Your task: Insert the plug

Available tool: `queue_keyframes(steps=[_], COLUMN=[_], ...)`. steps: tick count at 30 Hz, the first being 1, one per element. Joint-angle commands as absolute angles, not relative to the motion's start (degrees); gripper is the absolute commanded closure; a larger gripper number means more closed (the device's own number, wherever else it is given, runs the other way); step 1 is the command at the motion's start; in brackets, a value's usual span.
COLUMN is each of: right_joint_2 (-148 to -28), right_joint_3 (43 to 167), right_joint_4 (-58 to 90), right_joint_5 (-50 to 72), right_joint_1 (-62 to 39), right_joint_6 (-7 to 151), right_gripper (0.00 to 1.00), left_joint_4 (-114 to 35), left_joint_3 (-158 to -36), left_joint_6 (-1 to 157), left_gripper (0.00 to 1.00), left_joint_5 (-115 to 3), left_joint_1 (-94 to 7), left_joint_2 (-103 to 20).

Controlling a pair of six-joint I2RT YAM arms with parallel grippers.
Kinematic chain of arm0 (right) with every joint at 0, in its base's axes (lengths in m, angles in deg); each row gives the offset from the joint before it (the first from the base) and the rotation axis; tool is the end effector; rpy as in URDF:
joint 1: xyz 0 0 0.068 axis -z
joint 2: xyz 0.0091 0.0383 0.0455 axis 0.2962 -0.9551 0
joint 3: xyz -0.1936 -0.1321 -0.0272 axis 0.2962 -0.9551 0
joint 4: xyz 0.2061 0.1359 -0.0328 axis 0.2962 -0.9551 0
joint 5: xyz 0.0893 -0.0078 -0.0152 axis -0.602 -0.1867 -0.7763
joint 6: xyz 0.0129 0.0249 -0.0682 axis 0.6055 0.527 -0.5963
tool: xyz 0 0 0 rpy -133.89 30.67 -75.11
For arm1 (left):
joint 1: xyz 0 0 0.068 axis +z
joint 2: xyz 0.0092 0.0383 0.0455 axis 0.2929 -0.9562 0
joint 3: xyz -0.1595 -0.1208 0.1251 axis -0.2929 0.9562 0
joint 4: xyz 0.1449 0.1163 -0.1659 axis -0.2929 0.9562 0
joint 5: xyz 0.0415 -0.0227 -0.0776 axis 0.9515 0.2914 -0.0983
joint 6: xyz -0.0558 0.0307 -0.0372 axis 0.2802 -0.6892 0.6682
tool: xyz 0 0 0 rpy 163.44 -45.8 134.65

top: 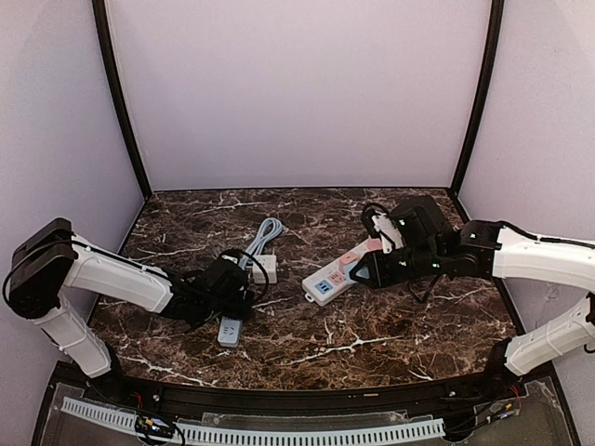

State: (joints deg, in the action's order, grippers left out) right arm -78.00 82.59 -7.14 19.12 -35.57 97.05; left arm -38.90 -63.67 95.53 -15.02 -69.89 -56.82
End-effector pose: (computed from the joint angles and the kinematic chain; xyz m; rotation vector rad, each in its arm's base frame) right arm 0.1739 0.2285 0.2232 -0.4390 2.3761 0.7267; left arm 0.2042 -0.2142 0.0989 0.2368 2.2569 -0.0343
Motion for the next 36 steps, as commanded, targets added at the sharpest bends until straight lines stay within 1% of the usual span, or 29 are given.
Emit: queue_keyframes(steps=[1,3,4,5,6,7,8,12,13,15,24,28,32,35,36], right_joint_2=[-76.7,-76.6,-76.5,-76.6,-76.6,-76.6,-76.6,-76.4,-76.3,-76.1,-74.3,-74.6,-76.5,-78.4,-79.2], right_joint_3=[81.9,81.9,81.9,81.9,81.9,81.9,81.9,82.0,82.1,82.3,82.3,82.6,84.5,87.1,88.0], right_joint_4=[-8.3,-8.4,-8.4,-8.4,-8.4,-8.5,-8.5,-8.8,-8.9,-9.4,-10.6,-12.1,-15.0,-16.5,-17.0], right_joint_5=[22.2,22.4,22.5,22.5,22.6,22.6,22.5,22.7,23.0,23.3,23.2,22.1,21.3,20.4,20.3], right_joint_1=[-35.2,-35.2,-35.2,-35.2,-35.2,-35.2,-35.2,-35.2,-35.2,-35.2,-35.2,-35.2,-35.3,-35.6,-35.7], right_joint_6=[96.8,96.8,96.8,96.7,96.7,96.7,96.7,96.5,96.3,96.0,94.6,92.7,91.7,90.5,90.0], right_gripper=[0.93,0.93,0.93,0.93,0.93,0.93,0.93,0.93,0.93,0.93,0.93,0.93,1.0,1.0,1.0], left_joint_4=[-39.6,-39.6,-39.8,-40.0,-40.5,-40.8,-40.9,-42.0,-42.6,-45.0,-49.2,-51.3,-52.2,-53.3,-53.6], left_joint_3=[-63.8,-64.0,-64.0,-63.9,-63.9,-63.8,-63.8,-64.0,-63.8,-63.2,-64.0,-64.4,-65.3,-64.9,-64.6], left_joint_6=[96.3,96.3,96.3,96.0,95.8,95.7,95.4,93.7,93.2,91.6,82.2,79.1,76.2,74.0,73.8], left_gripper=[0.04,0.08,0.14,0.18,0.27,0.3,0.37,0.51,0.55,0.58,0.61,0.62,0.62,0.58,0.54], left_joint_5=[-20.2,-20.2,-20.5,-20.9,-21.6,-21.9,-22.3,-24.1,-26.4,-29.4,-29.6,-33.2,-35.1,-36.4,-36.5], left_joint_1=[-69.9,-69.8,-69.8,-69.8,-69.8,-69.8,-69.8,-69.9,-69.9,-70.1,-74.5,-75.9,-77.4,-78.2,-78.2], left_joint_2=[-58.4,-59.1,-59.3,-59.6,-59.7,-59.9,-60.1,-60.9,-60.9,-61.0,-63.3,-64.9,-66.0,-65.9,-65.8])
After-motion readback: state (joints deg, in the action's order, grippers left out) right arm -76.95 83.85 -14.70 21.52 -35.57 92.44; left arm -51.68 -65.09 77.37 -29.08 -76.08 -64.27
